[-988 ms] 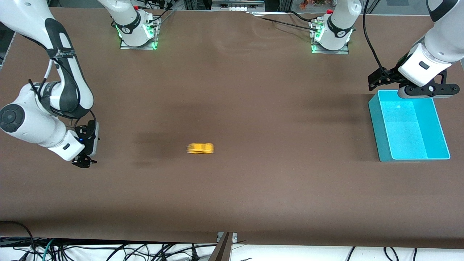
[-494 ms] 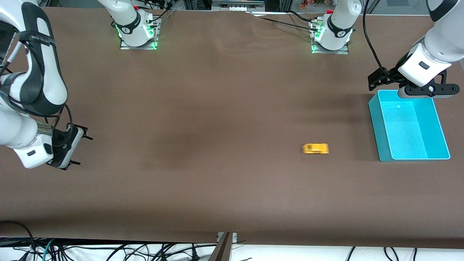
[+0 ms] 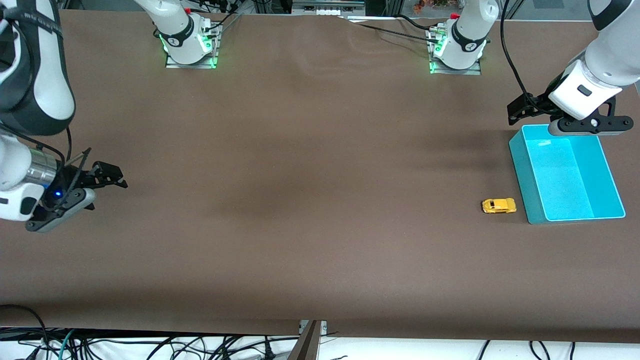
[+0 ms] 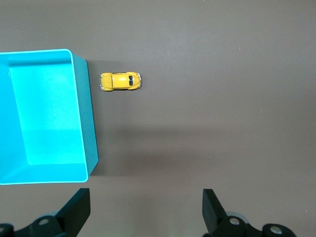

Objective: Wind and store yellow beetle car
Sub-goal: 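Release the car so it drives toward the cyan bin, raising the right gripper, then move the left gripper toward the yellow car while the right gripper retracts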

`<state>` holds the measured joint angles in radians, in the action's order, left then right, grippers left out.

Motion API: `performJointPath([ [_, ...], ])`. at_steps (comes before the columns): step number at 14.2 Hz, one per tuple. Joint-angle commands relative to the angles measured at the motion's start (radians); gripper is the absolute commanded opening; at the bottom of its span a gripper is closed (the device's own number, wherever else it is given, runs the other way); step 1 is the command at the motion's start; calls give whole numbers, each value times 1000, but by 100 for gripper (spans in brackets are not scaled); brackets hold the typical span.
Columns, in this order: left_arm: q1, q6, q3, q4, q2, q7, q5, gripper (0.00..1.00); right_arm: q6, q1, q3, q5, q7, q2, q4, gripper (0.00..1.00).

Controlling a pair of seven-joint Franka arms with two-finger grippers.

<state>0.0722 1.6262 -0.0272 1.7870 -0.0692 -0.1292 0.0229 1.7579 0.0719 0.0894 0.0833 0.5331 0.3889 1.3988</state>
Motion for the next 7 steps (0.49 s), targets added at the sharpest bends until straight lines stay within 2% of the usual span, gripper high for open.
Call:
performJointPath([
  [1, -9, -9, -2, -14, 14, 11, -8, 100, -69, 5, -2, 4, -123, -80, 23, 100],
  [5, -15, -11, 3, -15, 16, 17, -11, 100, -103, 5, -2, -19, -319, -188, 98, 100],
  [7, -22, -8, 1, -14, 20, 19, -11, 100, -149, 3, 3, -20, -331, -222, 121, 100],
])
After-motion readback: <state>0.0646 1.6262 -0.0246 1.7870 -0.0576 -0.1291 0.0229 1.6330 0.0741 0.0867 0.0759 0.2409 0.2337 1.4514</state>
